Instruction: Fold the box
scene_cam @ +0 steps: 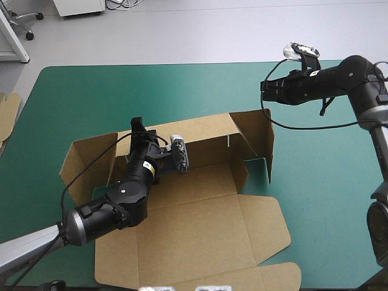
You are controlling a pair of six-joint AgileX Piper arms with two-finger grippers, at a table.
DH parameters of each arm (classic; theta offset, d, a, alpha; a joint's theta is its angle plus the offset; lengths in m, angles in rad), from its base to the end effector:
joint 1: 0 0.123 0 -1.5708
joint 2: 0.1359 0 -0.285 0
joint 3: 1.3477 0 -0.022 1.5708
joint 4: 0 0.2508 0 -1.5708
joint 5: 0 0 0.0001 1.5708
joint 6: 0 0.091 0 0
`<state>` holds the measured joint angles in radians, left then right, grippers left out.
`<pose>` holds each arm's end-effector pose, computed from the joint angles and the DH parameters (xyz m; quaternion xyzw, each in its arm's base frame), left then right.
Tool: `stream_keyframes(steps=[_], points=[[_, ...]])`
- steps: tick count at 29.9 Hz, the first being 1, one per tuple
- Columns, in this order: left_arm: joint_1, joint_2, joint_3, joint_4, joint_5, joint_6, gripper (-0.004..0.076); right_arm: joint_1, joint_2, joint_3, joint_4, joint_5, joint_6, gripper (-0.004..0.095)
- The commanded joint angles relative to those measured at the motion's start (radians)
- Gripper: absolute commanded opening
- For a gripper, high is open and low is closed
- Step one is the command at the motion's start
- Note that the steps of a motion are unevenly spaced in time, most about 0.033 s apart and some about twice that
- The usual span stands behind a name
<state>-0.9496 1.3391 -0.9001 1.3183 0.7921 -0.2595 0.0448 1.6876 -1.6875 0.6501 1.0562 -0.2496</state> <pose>0.2083 -0.1831 0.3037 0.5700 0.6161 0.3303 0.4317 0.3667 0.0645 0.3837 -0.0657 0.9052 0.2817 0.3112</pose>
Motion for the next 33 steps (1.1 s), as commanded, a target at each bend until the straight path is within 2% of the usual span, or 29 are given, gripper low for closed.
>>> stream_keyframes(steps=[1, 13, 22, 33], points=[[-0.007, -0.018, -0.018, 0.0, -0.002, -0.013, -0.0015, -0.008, -0.024, -0.034, 0.03, -0.037, -0.007, -0.0032], [-0.007, -0.018, -0.018, 0.0, -0.006, -0.013, -0.0015, -0.008, 0.03, -0.034, 0.032, -0.029, -0.03, -0.0032], [-0.007, -0.018, -0.018, 0.0, -0.006, -0.013, -0.0015, -0.008, 0.036, -0.034, 0.022, 0.088, -0.038, -0.0032], [-0.007, -0.018, -0.018, 0.0, -0.006, -0.013, -0.0015, -0.008, 0.031, -0.034, 0.026, 0.168, -0.044, -0.0032]])
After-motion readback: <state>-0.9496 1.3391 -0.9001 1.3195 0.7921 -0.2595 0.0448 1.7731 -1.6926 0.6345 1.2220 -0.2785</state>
